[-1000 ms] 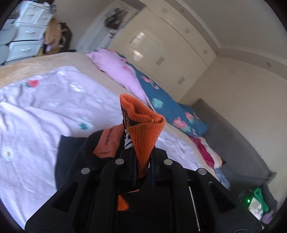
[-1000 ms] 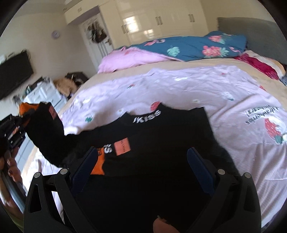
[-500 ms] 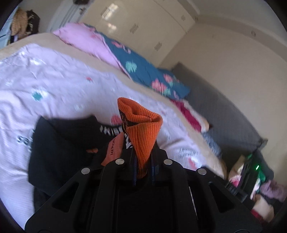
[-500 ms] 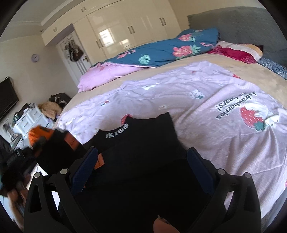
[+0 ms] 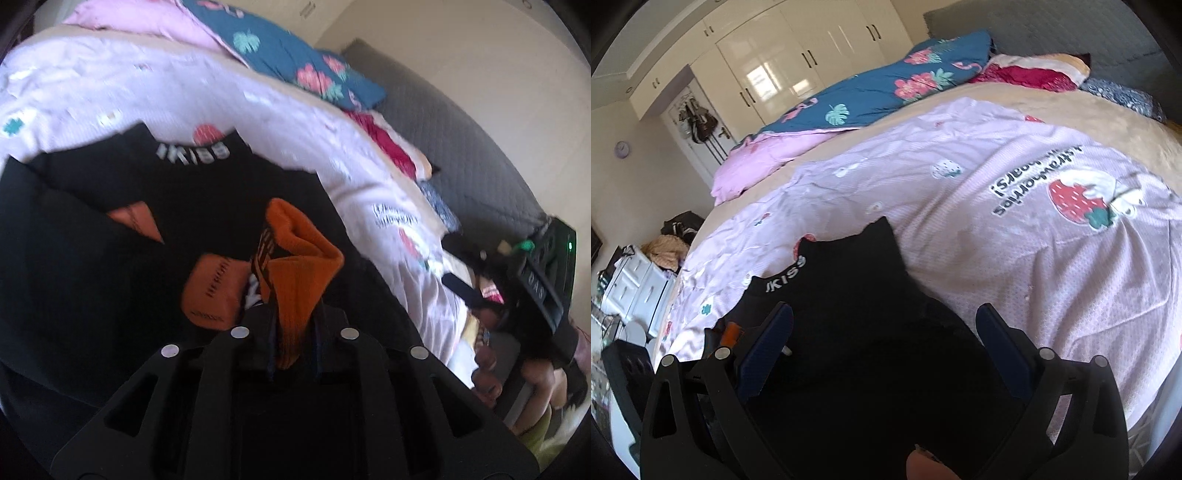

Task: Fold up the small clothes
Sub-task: 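Lay the second cuff onto the shirt body and open the left gripper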

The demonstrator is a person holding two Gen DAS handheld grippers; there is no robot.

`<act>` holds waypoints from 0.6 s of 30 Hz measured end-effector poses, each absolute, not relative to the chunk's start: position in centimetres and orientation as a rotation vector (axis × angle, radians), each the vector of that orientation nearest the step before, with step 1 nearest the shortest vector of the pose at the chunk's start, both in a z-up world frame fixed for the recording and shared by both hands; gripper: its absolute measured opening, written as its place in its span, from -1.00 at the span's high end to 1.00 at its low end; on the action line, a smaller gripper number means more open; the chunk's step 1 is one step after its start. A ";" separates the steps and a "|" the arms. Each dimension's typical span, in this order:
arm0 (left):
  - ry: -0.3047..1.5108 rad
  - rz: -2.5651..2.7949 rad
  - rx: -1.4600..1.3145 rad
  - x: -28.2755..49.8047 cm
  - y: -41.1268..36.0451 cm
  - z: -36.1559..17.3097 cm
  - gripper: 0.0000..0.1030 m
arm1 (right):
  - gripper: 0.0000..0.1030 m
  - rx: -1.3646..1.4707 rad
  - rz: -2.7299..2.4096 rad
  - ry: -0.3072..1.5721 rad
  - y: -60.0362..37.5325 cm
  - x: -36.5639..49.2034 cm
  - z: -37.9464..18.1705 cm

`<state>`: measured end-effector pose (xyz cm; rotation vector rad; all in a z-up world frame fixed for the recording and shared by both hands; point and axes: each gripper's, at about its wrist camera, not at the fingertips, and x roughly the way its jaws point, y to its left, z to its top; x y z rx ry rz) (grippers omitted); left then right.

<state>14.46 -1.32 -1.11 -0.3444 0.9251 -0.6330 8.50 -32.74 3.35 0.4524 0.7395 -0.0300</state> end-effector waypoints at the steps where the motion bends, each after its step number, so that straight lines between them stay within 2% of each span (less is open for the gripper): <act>1: 0.944 -0.647 -0.321 14.5 -1.8 -1.3 0.68 | -0.92 0.453 -0.032 0.744 -32.8 8.6 3.2; 2: 0.957 -0.661 -0.307 14.4 -2.1 -1.5 0.56 | -0.92 0.452 -0.033 0.749 -32.8 8.6 3.1; 3: 0.963 -0.672 -0.303 14.4 -2.2 -1.5 0.32 | -0.92 0.451 -0.035 0.754 -32.8 8.7 2.9; 4: 0.962 -0.679 -0.302 14.3 -2.3 -1.5 0.20 | -0.92 0.449 -0.037 0.761 -32.8 8.8 2.8; 6: 0.952 -0.680 -0.285 14.0 -2.1 -1.0 0.11 | -0.92 0.441 -0.036 0.791 -32.7 9.1 2.2; 7: 0.934 -0.681 -0.294 13.9 -1.7 -0.6 -0.04 | -0.92 0.436 -0.030 0.808 -32.5 9.3 1.9; 10: 0.899 -0.655 -0.343 14.2 0.2 0.3 -0.24 | -0.91 0.408 0.013 0.864 -31.2 9.9 0.8; 13: 0.861 -0.598 -0.366 14.7 2.4 1.1 -0.30 | -0.89 0.377 0.084 0.897 -29.1 10.3 -0.1; 15: 0.840 -0.546 -0.380 15.1 4.0 1.4 -0.38 | -0.72 0.324 0.103 0.929 -27.4 10.5 -0.9; 16: 0.829 -0.507 -0.384 15.4 5.0 1.6 -0.46 | -0.57 0.305 0.113 0.951 -26.6 10.7 -1.5; 18: 0.814 -0.444 -0.371 15.7 6.2 1.8 -0.53 | -0.51 0.294 0.144 0.985 -25.4 10.9 -2.7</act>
